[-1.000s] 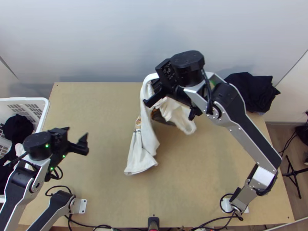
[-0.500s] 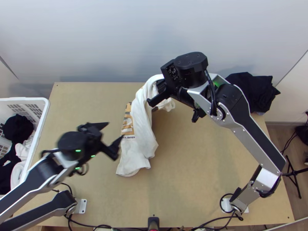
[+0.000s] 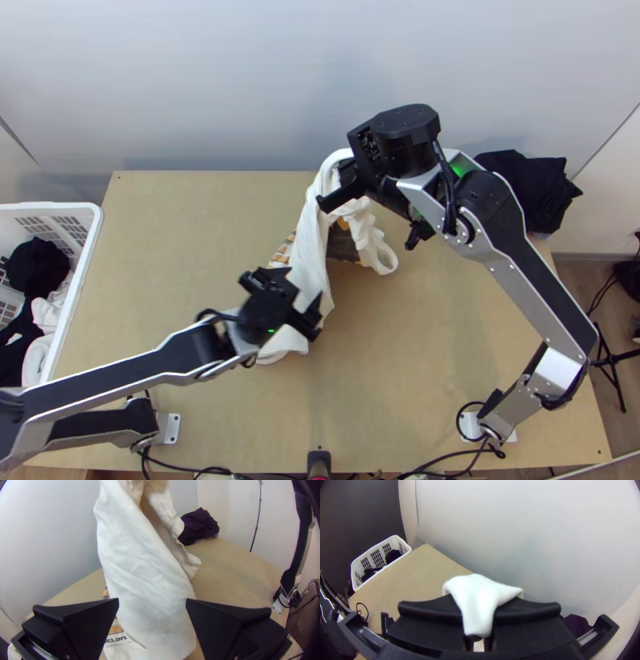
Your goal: Fold the t-shirt
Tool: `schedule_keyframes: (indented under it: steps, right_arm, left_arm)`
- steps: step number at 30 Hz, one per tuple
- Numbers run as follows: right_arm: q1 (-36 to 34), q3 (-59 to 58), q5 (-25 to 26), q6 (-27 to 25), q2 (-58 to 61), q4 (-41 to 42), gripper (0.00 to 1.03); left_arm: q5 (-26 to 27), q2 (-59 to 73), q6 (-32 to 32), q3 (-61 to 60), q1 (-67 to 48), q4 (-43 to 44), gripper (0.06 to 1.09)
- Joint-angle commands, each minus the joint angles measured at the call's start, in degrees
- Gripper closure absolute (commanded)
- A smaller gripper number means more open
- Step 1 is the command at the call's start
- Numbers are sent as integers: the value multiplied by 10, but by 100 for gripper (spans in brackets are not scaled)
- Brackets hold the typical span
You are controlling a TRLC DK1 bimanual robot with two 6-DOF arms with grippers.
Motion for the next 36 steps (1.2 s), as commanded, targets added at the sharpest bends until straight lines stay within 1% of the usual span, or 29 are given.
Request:
schedule_keyframes:
  steps: [1,2,3,4,5,6,7,8,9,12,17,20,21,22,23,24,25,26,27,31,34,36]
  right_arm:
    - [-13,-2,10,1,-2,-5,100]
    - [-13,-2,10,1,-2,-7,100]
    - [-13,-2,10,1,-2,-8,100]
    - [-13,-2,10,1,-3,-8,100]
    - [-13,-2,10,1,-3,-9,100]
    - [-13,-2,10,1,-3,-9,100]
    - [-13,-2,10,0,-3,-9,100]
    - [-13,-2,10,-1,-3,-9,100]
    - [-13,-2,10,-1,-3,-9,100]
    - [-13,-2,10,-2,-3,-10,100]
    - [-4,6,10,-4,-3,-9,100]
    - [2,11,10,-6,-3,-9,100]
    - [4,11,10,-8,-3,-8,100]
    - [5,14,10,-9,-3,-8,100]
    - [5,16,10,-10,-3,-8,100]
    - [6,17,10,-11,-3,-8,100]
    - [5,17,10,-12,-5,-8,100]
    - [4,16,10,-12,-6,-9,100]
    - [3,14,10,-12,-8,-9,100]
    - [1,11,10,-10,-10,-8,100]
    - [2,11,10,-10,-8,-5,100]
    - [2,10,10,-9,-6,-4,100]
  left_arm:
    - [-39,70,-47,57,-42,9,11]
    - [-39,73,-51,61,-46,9,11]
    - [-39,77,-57,63,-49,9,15]
    - [-41,83,-66,64,-49,12,23]
    - [-45,91,-76,64,-49,17,28]
    - [-50,102,-75,65,-49,22,28]
    - [-56,111,-76,68,-49,25,28]
    - [-58,119,-77,73,-49,26,22]
    - [-58,126,-84,79,-50,23,10]
    - [-63,133,-90,83,-56,31,10]
    - [-68,199,-89,86,-46,36,10]
    - [-78,242,-90,86,-46,36,11]
    - [-86,251,-83,83,-45,36,14]
    - [-92,258,-79,82,-42,30,22]
    - [-101,258,-72,76,-39,25,45]
    - [-100,255,-55,70,-33,25,82]
    - [-99,246,-39,67,-25,20,104]
    - [-94,229,-35,61,-19,1,104]
    - [-76,206,-34,49,-14,-11,104]
    - [-34,95,-29,12,-6,-26,104]
    - [-34,21,-29,8,-9,-54,104]
    - [-34,-26,-28,31,-6,-85,104]
